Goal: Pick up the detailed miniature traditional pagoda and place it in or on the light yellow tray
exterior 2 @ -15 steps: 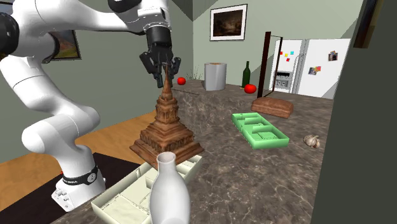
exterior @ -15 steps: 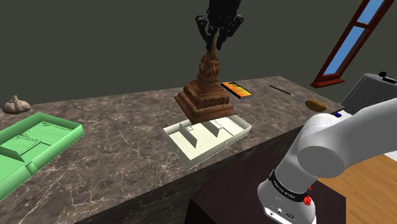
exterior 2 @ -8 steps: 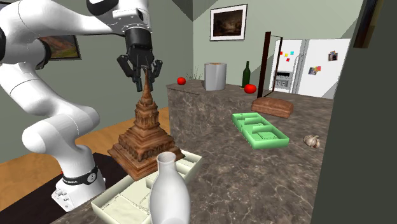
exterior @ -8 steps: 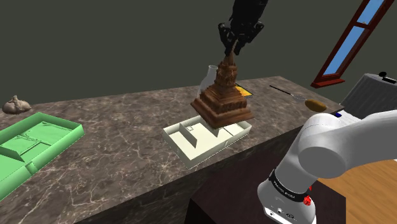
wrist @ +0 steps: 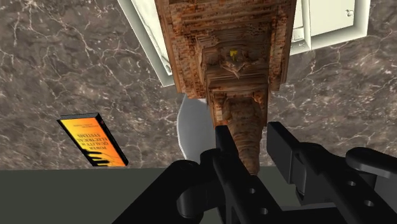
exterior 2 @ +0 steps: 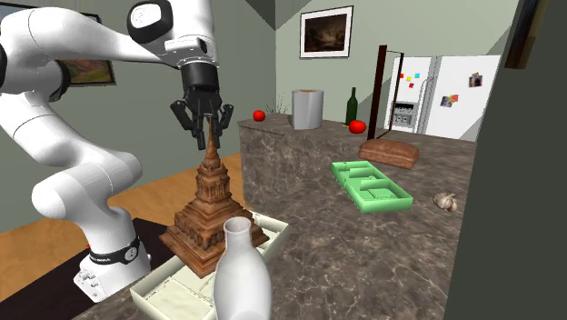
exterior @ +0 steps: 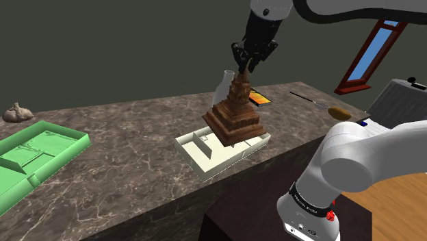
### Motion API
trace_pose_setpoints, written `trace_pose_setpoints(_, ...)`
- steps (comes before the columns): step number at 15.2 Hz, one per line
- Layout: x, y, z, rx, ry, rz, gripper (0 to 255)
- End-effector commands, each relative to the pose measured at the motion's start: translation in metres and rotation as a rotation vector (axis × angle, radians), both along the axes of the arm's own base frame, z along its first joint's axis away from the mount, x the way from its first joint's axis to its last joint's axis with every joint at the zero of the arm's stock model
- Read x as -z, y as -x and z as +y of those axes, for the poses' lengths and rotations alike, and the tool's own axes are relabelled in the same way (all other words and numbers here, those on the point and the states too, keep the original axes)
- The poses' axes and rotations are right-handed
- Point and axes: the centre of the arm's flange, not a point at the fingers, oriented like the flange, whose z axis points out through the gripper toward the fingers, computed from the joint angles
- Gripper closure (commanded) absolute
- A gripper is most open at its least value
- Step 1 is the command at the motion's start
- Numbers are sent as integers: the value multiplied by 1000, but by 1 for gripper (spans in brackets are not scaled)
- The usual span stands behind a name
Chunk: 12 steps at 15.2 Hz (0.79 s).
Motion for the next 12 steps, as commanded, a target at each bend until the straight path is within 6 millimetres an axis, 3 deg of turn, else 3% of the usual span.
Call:
trace_pose_setpoints(1, 10, 1, 0, -1, 0, -4, 255)
trace_pose_setpoints(12, 68, 1, 0, -1, 0, -4, 255)
